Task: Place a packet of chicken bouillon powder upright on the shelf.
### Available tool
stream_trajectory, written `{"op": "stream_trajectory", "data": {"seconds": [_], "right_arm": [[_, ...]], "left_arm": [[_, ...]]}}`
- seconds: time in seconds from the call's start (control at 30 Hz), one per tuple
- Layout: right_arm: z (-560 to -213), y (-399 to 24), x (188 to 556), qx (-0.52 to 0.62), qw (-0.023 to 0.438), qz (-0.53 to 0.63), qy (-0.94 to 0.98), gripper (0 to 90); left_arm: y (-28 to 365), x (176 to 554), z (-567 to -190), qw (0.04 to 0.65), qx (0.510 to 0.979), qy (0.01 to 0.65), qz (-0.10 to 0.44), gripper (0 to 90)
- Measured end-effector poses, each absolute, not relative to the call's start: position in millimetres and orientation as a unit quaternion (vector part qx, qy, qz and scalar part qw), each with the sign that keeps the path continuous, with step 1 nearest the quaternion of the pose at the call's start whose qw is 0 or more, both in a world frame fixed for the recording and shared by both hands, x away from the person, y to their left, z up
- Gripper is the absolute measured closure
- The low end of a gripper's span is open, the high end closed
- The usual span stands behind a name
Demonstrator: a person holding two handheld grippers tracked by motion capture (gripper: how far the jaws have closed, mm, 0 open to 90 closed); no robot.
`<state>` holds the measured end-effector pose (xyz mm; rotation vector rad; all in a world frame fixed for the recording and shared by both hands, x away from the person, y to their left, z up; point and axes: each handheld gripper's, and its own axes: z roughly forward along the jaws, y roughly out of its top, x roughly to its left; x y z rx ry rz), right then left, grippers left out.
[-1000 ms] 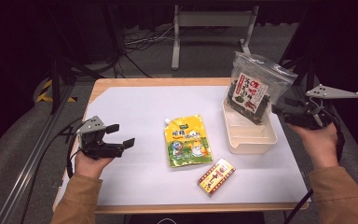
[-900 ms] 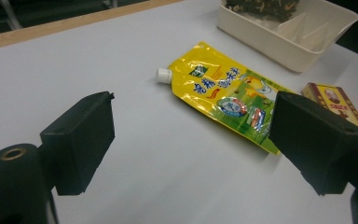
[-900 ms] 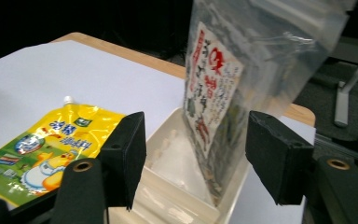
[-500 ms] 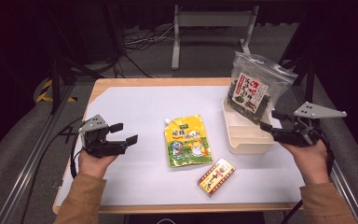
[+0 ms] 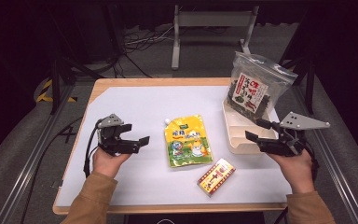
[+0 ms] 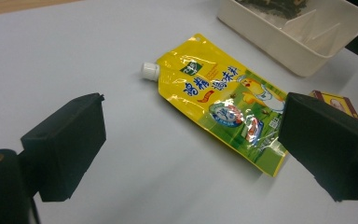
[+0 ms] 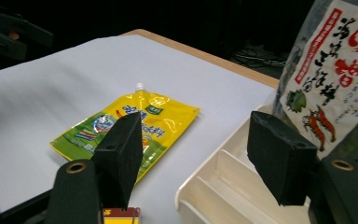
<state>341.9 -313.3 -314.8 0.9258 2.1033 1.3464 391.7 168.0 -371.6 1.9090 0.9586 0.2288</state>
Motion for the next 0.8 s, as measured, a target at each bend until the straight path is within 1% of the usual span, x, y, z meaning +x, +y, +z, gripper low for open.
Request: {"op": "stream_trajectory", "data": {"seconds": [0.07,0.3,0.33,0.4,0.6,0.67,0.7,0.8], "right_arm": [[-316.9,-309.8,342.7,0.335,0.233,0.493,0.769,35.6],[-320.3,-301.2,343.0,0.326,0.233,0.486,0.777,35.3],[-320.6,-301.0,342.5,0.326,0.233,0.486,0.777,35.3],[-321.0,-301.3,341.5,0.326,0.234,0.486,0.777,35.2],[-322.9,-303.4,338.8,0.329,0.236,0.485,0.775,35.2],[-323.5,-303.8,338.1,0.330,0.237,0.485,0.775,35.2],[-323.8,-304.2,338.0,0.330,0.238,0.484,0.775,35.2],[-324.7,-305.6,337.4,0.332,0.239,0.484,0.774,35.1]], "left_arm": [[162.3,394.0,-373.0,0.475,0.781,0.395,0.093,7.1],[143.3,405.1,-381.5,0.476,0.776,0.407,0.067,9.2],[141.0,406.3,-382.6,0.475,0.776,0.409,0.069,8.8],[132.4,410.7,-386.1,0.470,0.777,0.415,0.061,5.0],[116.9,417.1,-392.9,0.451,0.789,0.412,0.067,4.6],[113.9,420.5,-395.7,0.447,0.790,0.415,0.055,4.7],[112.6,423.4,-397.9,0.442,0.791,0.420,0.049,5.1],[112.0,429.3,-403.1,0.434,0.790,0.432,0.034,10.0]]}}
